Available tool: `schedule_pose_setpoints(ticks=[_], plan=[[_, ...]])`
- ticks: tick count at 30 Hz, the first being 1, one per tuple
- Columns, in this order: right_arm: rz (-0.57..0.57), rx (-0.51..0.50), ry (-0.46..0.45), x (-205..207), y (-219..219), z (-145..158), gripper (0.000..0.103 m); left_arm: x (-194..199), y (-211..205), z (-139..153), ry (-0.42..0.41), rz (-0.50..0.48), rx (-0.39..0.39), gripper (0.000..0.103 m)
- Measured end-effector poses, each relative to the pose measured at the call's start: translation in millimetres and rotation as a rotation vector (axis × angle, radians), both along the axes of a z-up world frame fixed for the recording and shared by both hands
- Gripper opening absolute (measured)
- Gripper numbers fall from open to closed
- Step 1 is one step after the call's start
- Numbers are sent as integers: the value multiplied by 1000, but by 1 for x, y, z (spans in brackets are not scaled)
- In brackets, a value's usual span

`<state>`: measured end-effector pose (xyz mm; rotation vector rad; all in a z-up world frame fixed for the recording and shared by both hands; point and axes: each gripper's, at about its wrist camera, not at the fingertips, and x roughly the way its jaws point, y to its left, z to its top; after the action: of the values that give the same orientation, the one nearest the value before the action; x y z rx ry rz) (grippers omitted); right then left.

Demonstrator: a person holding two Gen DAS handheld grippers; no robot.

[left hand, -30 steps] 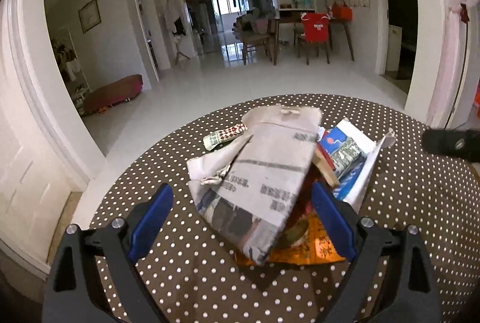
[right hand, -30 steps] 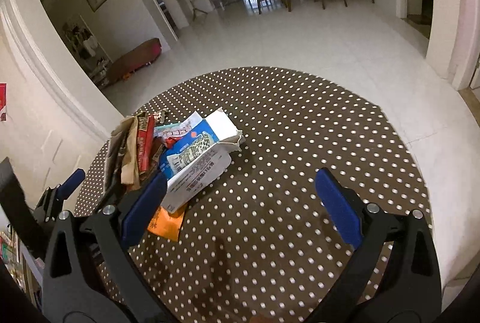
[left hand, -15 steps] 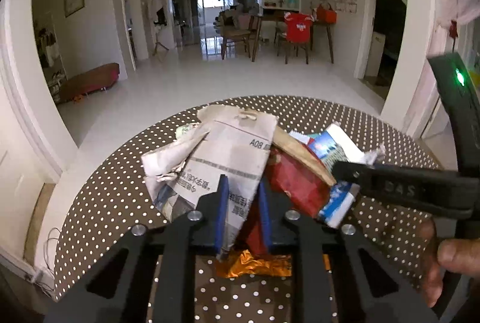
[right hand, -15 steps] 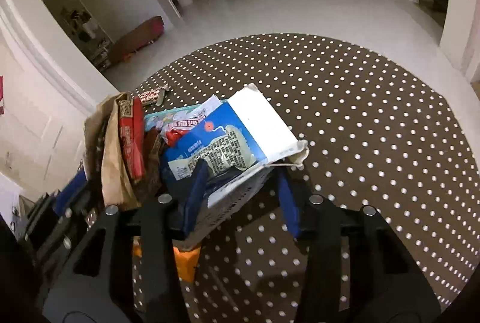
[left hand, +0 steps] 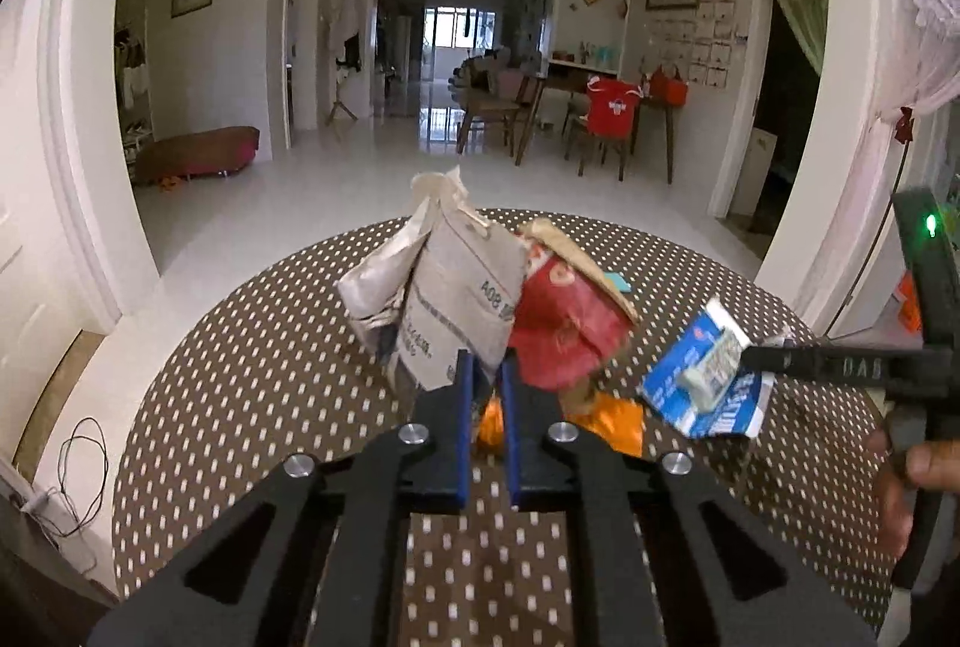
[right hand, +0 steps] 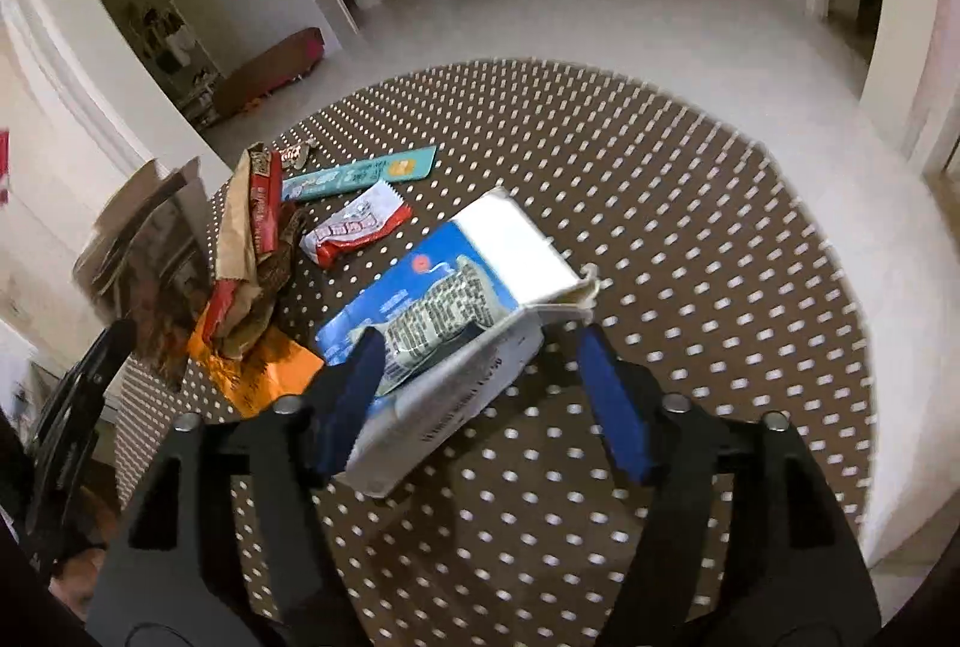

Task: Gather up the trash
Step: 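Grasp the folded newspaper with the left gripper while the right grasps the wrapped bar, then carry the newspaper and wrapped bar over the blue bucket with both grippers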

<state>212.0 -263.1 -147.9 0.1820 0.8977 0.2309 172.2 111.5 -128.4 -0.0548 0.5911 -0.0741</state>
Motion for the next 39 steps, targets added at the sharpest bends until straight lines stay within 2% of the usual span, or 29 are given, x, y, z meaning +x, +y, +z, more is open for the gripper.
schedule_pose_setpoints(ticks=[3,6,9,11,12,13,14,15,16,17,18,20,22,23,24,26,35,38,39], plan=[[61,-54,-78,-5,10,19,68,-15,-2,-3,-2,-3,-6,7],[162,-132,-91,4,41,25,68,-28,-6,-8,-4,-13,2,7],[238,-287,-17,25,70,4,68,-31,-9,-9,-8,-7,16,8],[269,-385,42,32,81,-15,68,-31,-9,-9,-21,0,32,14],[275,-415,22,30,83,-16,67,-27,-10,-9,-24,16,47,32],[277,-416,22,29,82,-16,66,-23,-11,-9,-23,29,56,57],[270,-415,24,29,80,-15,59,-20,-10,-9,-22,35,47,63],[267,-411,22,28,79,-15,53,-16,-8,-9,-17,35,32,63],[272,-400,21,26,78,-14,51,-10,-8,-11,-4,42,26,62],[276,-392,20,25,77,-13,49,-4,-8,-13,12,48,23,56],[278,-382,13,22,75,-12,46,3,-8,-15,34,42,10,31],[268,-331,5,19,66,-9,38,10,-9,-19,67,38,-3,24],[255,-272,-13,13,54,-3,36,7,-9,-18,52,40,-9,11],[252,-253,-21,10,51,-1,35,5,-7,-17,47,42,-19,8],[250,-221,-31,7,44,4,32,3,-5,-16,42,43,-28,8],[243,-180,-40,4,40,10,16,-6,-3,-12,16,57,-32,7],[261,-143,-59,-15,31,22,16,-36,-11,10,-68,69,-43,7],[279,-142,-41,-17,34,20,23,-43,-20,16,-89,47,-44,7],[288,-144,-35,-17,36,18,34,-45,-23,17,-95,38,-44,7]])
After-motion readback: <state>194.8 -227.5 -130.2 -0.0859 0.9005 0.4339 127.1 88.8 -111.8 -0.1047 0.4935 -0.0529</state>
